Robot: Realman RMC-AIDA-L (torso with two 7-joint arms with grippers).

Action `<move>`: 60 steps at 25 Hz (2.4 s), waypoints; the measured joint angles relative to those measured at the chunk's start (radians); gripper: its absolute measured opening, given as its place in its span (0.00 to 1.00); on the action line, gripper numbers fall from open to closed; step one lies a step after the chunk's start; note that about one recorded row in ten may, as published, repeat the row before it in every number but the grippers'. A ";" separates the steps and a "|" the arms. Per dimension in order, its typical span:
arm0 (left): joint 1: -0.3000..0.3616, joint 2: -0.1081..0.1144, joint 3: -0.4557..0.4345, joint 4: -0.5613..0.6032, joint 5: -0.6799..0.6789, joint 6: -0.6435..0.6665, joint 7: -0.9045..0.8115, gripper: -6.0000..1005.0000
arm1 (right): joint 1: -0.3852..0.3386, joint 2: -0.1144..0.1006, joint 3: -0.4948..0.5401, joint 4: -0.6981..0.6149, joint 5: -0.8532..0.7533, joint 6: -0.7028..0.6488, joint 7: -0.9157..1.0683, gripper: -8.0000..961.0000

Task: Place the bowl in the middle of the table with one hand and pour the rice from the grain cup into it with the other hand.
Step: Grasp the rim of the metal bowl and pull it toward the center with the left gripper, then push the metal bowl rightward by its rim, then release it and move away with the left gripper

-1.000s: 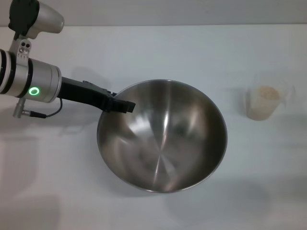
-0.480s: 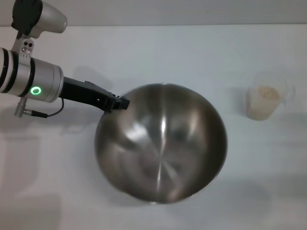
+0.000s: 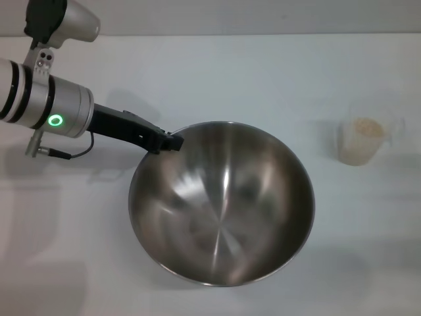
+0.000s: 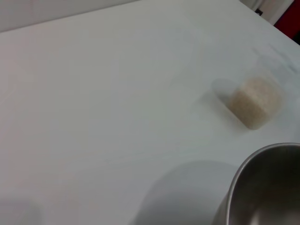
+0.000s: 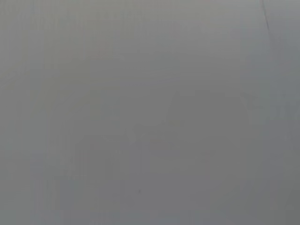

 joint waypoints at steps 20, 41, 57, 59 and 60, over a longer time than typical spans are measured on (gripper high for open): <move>-0.138 0.001 -0.042 0.068 0.003 0.114 -0.030 0.04 | 0.004 -0.001 0.000 0.000 -0.001 0.014 0.000 0.86; -0.133 -0.004 -0.046 0.173 -0.011 0.295 0.000 0.04 | 0.010 -0.002 0.000 0.000 -0.001 0.013 0.000 0.86; -0.086 -0.012 -0.038 0.091 -0.115 0.284 0.093 0.28 | 0.006 -0.002 0.000 -0.006 -0.001 0.006 0.000 0.86; -0.064 -0.013 -0.035 0.040 -0.126 0.290 0.096 0.32 | 0.004 -0.002 0.000 -0.006 -0.001 0.004 0.000 0.86; -0.030 -0.013 -0.027 -0.035 -0.140 0.317 0.104 0.34 | 0.003 -0.002 0.000 -0.006 -0.001 0.004 0.000 0.86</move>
